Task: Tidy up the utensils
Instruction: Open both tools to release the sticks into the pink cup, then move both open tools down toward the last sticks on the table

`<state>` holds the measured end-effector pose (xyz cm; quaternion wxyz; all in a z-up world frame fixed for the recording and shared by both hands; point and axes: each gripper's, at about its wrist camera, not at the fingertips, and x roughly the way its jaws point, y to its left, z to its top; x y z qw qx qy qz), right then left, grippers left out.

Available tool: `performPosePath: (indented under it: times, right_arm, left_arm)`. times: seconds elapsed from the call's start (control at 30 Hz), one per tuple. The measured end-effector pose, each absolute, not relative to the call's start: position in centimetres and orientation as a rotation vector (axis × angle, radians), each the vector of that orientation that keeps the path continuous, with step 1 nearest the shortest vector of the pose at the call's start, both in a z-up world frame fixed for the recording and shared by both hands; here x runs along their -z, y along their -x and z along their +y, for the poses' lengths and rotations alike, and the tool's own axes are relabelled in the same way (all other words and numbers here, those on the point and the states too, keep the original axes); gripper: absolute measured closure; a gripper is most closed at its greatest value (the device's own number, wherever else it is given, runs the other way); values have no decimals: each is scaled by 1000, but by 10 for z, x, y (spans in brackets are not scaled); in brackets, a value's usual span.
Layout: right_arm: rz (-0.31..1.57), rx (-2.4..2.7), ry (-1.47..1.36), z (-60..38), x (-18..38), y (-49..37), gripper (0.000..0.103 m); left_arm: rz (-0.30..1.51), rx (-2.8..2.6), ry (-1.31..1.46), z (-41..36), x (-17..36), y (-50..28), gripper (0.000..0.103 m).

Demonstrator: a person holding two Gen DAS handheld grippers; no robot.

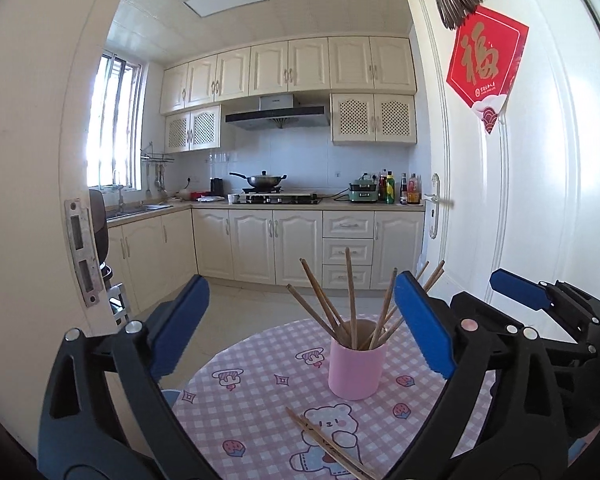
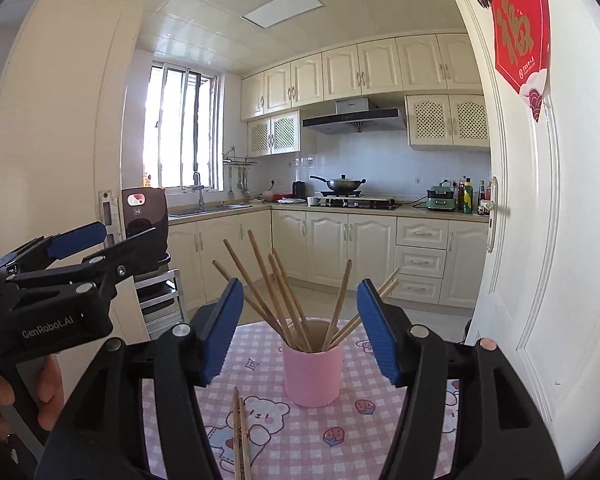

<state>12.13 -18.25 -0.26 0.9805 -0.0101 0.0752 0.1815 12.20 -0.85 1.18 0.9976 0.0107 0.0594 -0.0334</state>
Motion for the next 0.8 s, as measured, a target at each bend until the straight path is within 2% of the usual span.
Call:
performPosePath:
  times: [0.2,0.47,0.8]
  right_arm:
    - [167,-363,50,-177,18,-110,41]
    - [269,-387,75,-169,48,-117,41]
    - [580,-398,217,-139,115,-151,35]
  left_arm:
    - [136,65,-3,2,6,-107,9]
    - [223,43,2,14,35,-112,9]
    - [369,-6,24,32,72,-123,9]
